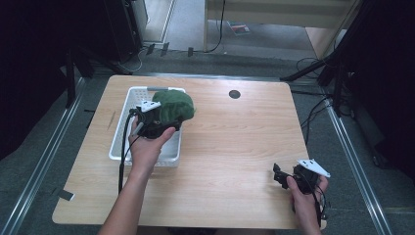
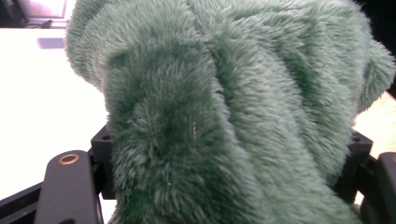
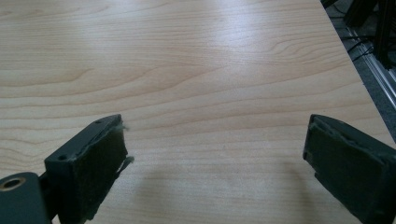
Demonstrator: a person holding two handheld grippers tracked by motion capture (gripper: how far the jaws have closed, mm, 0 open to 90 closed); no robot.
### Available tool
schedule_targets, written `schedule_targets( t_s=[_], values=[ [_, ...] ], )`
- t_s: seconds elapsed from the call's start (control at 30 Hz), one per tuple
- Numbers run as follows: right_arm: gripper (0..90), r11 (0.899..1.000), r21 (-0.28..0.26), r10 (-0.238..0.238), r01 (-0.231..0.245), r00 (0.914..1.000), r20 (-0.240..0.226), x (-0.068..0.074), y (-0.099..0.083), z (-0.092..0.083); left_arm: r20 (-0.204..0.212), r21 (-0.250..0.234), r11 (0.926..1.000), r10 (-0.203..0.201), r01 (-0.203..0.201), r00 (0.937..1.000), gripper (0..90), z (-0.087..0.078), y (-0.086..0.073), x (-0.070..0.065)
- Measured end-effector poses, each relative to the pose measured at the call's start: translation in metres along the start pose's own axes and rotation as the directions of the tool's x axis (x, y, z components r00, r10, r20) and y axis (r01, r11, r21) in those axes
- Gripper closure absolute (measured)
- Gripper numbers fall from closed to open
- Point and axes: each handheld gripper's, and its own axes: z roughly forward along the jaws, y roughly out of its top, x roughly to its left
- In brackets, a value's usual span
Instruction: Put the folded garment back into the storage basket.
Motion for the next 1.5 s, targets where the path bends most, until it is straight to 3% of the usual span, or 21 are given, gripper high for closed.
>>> schedule_targets(
  t_s=[0.23,0.43,0.63,0.73,0.77,0.93,1.07,1.17,1.27,1.4,1.5],
  values=[
    [6.2,1.0,0.001,0.0,0.0,1.0,0.0,0.0,0.0,0.0,-0.056,0.018,0.9996,-0.023,0.024,0.9982,23.2,0.002,-0.004,0.027],
    [6.2,1.0,-0.001,-0.001,0.001,1.0,0.002,0.0,0.0,0.0,-0.104,0.08,0.9957,-0.038,0.047,0.9938,23.2,0.015,-0.01,0.05],
    [6.2,1.0,0.001,0.0,0.0,1.0,0.002,0.0,0.0,0.0,-0.126,0.146,0.9873,-0.045,0.063,0.991,23.2,0.026,-0.011,0.059],
    [6.2,1.0,-0.001,-0.002,0.002,1.0,0.002,0.0,0.0,0.0,-0.179,0.196,0.975,-0.069,0.105,0.9814,23.4,0.033,-0.012,0.063],
    [6.2,1.0,-0.001,0.0,0.0,1.0,0.002,0.0,0.0,0.0,-0.183,0.215,0.9707,-0.069,0.108,0.9807,23.6,0.034,-0.011,0.065],
    [6.2,1.0,-0.002,0.001,-0.001,1.0,0.001,0.0,0.0,0.0,-0.19,0.311,0.9455,-0.038,0.097,0.9811,23.5,0.044,-0.009,0.067],
    [6.3,1.0,-0.004,-0.002,0.002,1.0,0.002,-0.001,0.0,0.0,-0.201,0.35,0.9318,-0.027,0.098,0.9793,21.9,0.052,-0.008,0.066],
    [6.3,1.0,-0.005,-0.001,0.001,1.0,0.003,-0.001,0.0,0.0,-0.188,0.392,0.915,-0.024,0.097,0.9818,20.0,0.057,-0.008,0.068],
    [6.3,1.0,-0.003,0.003,-0.003,1.0,-0.001,-0.001,0.0,0.0,-0.186,0.409,0.9072,-0.025,0.1,0.9823,15.2,0.06,-0.01,0.068],
    [6.3,1.0,-0.003,0.001,-0.001,1.0,0.0,-0.001,0.0,0.0,-0.172,0.407,0.9075,-0.037,0.106,0.9844,4.5,0.058,-0.008,0.068],
    [6.3,1.0,-0.004,-0.003,0.003,1.0,0.002,0.0,0.0,0.0,-0.15,0.374,0.9219,-0.047,0.101,0.9876,1.8,0.052,-0.005,0.066]
  ],
)
